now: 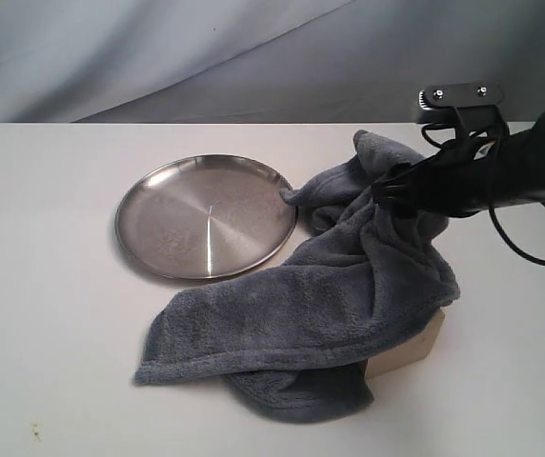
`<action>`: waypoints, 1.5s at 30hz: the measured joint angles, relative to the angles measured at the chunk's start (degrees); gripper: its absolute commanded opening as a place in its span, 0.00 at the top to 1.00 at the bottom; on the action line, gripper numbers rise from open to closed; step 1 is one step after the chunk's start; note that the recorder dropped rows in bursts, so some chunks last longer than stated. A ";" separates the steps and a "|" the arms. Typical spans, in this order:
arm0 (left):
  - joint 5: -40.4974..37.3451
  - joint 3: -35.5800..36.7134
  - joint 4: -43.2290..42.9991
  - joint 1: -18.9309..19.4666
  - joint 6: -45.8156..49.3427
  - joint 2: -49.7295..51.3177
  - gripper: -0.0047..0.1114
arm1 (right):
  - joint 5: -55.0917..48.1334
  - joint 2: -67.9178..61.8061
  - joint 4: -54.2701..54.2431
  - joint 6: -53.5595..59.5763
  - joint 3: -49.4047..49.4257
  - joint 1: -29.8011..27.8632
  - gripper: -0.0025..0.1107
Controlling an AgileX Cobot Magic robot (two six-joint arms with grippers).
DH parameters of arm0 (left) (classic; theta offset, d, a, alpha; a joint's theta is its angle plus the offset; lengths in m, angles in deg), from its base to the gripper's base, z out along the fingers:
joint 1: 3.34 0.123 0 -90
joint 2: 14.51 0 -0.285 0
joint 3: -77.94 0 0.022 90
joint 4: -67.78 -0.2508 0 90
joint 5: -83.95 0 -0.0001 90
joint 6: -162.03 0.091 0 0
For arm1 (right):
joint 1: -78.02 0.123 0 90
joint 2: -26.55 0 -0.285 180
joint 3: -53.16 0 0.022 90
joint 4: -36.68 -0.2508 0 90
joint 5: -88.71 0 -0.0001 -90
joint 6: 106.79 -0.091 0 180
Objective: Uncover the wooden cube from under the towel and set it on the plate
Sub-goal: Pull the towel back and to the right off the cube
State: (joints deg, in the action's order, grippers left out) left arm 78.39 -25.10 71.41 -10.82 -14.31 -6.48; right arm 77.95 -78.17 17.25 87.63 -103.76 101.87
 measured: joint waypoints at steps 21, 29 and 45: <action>0.00 0.00 0.00 0.00 0.00 0.00 0.96 | -22.31 13.00 11.52 4.50 0.00 16.68 0.38; 0.00 0.00 0.00 0.00 0.00 0.00 0.96 | -24.88 4.53 13.51 4.50 0.00 17.83 0.38; 0.00 0.00 0.00 0.00 0.00 0.00 0.96 | -22.16 2.10 15.96 -0.72 -0.33 19.26 0.98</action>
State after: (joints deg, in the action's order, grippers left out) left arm 78.39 -25.10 71.41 -10.82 -14.31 -6.48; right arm 55.78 -76.07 33.21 86.91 -104.09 121.13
